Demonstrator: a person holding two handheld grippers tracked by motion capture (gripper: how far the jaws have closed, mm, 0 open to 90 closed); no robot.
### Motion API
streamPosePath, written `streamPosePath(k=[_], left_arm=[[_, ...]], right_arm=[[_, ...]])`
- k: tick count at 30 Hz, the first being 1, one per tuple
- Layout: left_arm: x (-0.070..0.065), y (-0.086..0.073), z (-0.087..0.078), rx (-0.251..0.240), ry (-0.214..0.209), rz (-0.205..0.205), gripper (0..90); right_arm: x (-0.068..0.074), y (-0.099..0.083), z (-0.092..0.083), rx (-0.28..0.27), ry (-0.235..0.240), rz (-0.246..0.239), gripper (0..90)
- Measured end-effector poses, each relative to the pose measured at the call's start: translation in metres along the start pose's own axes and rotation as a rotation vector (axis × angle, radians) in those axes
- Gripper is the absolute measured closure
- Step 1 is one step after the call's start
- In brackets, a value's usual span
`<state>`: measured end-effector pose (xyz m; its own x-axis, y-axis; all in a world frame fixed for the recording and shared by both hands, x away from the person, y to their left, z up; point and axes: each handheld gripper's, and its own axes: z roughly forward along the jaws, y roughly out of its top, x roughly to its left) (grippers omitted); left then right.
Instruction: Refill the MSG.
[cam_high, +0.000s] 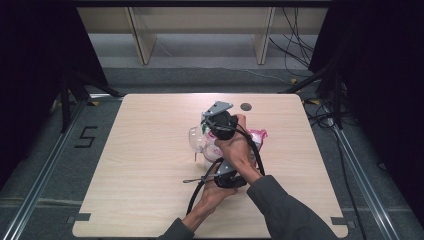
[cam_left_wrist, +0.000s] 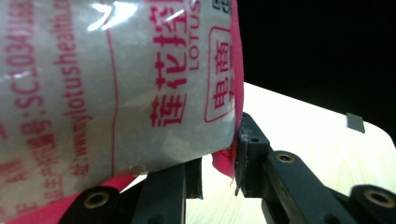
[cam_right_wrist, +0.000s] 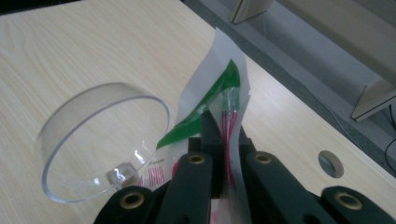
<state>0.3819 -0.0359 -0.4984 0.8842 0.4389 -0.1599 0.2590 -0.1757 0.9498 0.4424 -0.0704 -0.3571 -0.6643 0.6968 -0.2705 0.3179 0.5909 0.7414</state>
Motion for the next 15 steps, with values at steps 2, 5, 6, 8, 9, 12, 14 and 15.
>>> streamPosePath(k=[2, 5, 6, 8, 9, 12, 14, 15], left_arm=[[0.0003, 0.0006, -0.0006, 0.001, 0.001, 0.002, 74.9], [0.0000, 0.0013, -0.0009, -0.001, -0.002, 0.004, 74.9], [-0.0009, 0.0016, -0.0012, 0.004, 0.005, 0.017, 74.8], [0.0018, 0.0035, -0.0024, 0.006, 0.040, 0.093, 74.5], [0.0016, 0.0034, -0.0030, 0.008, 0.043, 0.079, 74.5], [0.0019, 0.0033, -0.0025, 0.000, 0.033, 0.074, 74.7], [0.0018, 0.0034, -0.0019, 0.002, 0.030, 0.084, 74.6], [0.0020, 0.0035, -0.0021, 0.000, 0.028, 0.081, 74.6]], right_arm=[[-0.0003, -0.0002, 0.0008, 0.009, 0.007, 0.000, 90.0], [-0.0010, -0.0006, 0.0029, 0.008, 0.003, -0.004, 90.0], [-0.0007, -0.0005, 0.0036, 0.025, 0.015, 0.001, 90.0], [-0.0012, 0.0000, 0.0045, 0.030, 0.016, 0.002, 90.0], [-0.0030, 0.0003, 0.0042, 0.020, 0.009, 0.005, 90.0], [-0.0035, 0.0002, 0.0026, 0.022, 0.013, 0.025, 90.0], [-0.0038, -0.0008, 0.0049, 0.040, 0.013, 0.006, 90.0], [-0.0037, -0.0008, 0.0056, 0.036, 0.013, 0.017, 90.0]])
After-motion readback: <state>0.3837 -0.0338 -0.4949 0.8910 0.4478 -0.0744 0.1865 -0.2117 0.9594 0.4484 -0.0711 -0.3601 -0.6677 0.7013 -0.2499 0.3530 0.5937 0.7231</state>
